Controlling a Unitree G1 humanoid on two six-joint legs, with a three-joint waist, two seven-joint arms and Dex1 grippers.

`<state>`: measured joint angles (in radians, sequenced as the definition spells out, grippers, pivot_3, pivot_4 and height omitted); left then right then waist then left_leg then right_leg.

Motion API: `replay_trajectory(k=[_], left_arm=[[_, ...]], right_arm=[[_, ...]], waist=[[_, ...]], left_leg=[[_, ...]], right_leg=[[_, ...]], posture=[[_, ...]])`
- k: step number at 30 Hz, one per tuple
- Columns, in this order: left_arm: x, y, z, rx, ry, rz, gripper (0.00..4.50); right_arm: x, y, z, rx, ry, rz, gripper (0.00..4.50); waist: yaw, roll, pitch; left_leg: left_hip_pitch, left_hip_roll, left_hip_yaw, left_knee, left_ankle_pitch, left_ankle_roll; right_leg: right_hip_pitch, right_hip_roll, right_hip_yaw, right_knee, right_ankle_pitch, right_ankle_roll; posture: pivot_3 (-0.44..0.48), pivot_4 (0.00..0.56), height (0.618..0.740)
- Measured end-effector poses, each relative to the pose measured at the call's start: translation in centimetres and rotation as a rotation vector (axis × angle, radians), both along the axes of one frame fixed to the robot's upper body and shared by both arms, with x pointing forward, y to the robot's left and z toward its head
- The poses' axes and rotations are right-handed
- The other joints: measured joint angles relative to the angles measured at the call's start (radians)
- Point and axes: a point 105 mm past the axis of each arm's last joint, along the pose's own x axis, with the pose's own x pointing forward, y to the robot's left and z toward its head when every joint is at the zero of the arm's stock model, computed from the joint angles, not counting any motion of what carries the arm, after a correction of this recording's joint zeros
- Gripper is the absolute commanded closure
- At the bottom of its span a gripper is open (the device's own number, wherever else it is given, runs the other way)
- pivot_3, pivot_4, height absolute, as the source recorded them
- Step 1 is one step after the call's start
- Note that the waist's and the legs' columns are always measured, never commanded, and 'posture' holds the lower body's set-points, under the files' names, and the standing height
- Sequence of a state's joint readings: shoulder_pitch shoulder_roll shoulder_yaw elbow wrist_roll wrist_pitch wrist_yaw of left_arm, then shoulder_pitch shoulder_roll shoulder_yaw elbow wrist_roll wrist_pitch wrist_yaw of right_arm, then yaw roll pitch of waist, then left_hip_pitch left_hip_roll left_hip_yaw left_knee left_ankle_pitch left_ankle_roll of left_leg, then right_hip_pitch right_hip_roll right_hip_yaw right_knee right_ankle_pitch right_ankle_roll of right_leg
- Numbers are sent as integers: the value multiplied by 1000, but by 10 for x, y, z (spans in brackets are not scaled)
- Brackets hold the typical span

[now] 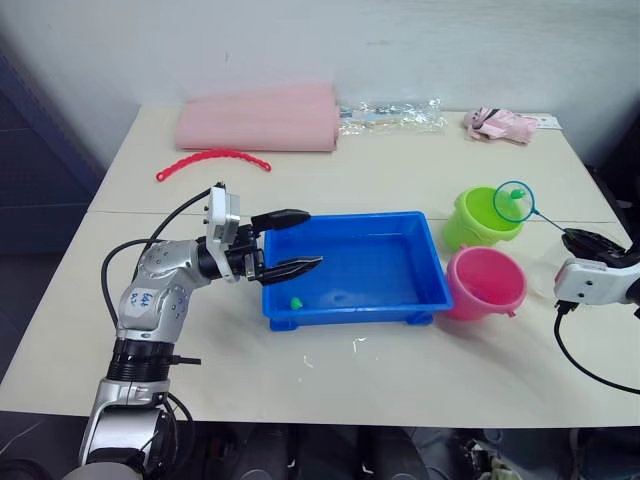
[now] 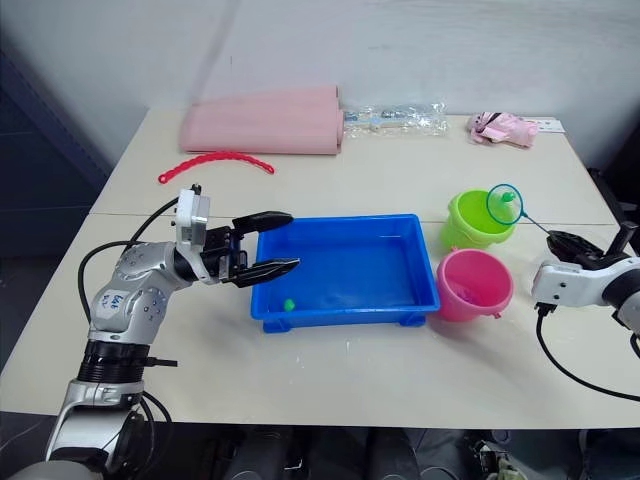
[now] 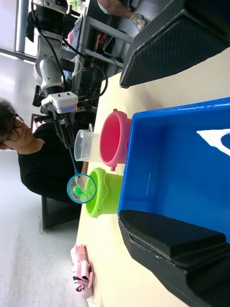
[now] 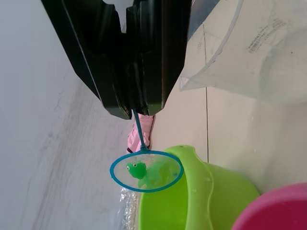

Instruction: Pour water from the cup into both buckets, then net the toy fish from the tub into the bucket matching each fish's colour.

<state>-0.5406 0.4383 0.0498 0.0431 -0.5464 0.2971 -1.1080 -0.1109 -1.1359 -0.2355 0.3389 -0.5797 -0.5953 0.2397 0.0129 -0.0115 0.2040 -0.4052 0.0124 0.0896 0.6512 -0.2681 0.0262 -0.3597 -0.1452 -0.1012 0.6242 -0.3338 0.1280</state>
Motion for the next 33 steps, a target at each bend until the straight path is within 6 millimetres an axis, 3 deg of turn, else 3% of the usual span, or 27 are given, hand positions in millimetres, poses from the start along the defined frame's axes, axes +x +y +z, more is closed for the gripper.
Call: replay_trajectory(k=[6, 11, 17, 33], left_arm=[[0, 0, 0, 0, 0, 2, 78], [0, 0, 0, 0, 1, 1, 78], [0, -1, -1, 2, 2, -2, 78], [1, -2, -1, 1, 5, 5, 78]], right_arm=[[4, 8, 4, -17, -35, 46, 4500], [6, 12, 21, -57, -88, 82, 4500], [6, 14, 10, -64, -52, 102, 4500], [-1, 14, 6, -86, -34, 150, 4500]], waist=[[-5, 0, 0], [-15, 0, 0], [-15, 0, 0], [-15, 0, 0]], left_leg=[[0, 0, 0, 0, 0, 0], [0, 0, 0, 0, 0, 0], [0, 0, 0, 0, 0, 0], [0, 0, 0, 0, 0, 0]], right_leg=[[0, 0, 0, 1, 0, 0], [0, 0, 0, 1, 0, 0], [0, 0, 0, 1, 0, 0], [0, 0, 0, 1, 0, 0]], posture=[[0, 150, 740], [0, 150, 740], [0, 150, 740], [0, 150, 740]])
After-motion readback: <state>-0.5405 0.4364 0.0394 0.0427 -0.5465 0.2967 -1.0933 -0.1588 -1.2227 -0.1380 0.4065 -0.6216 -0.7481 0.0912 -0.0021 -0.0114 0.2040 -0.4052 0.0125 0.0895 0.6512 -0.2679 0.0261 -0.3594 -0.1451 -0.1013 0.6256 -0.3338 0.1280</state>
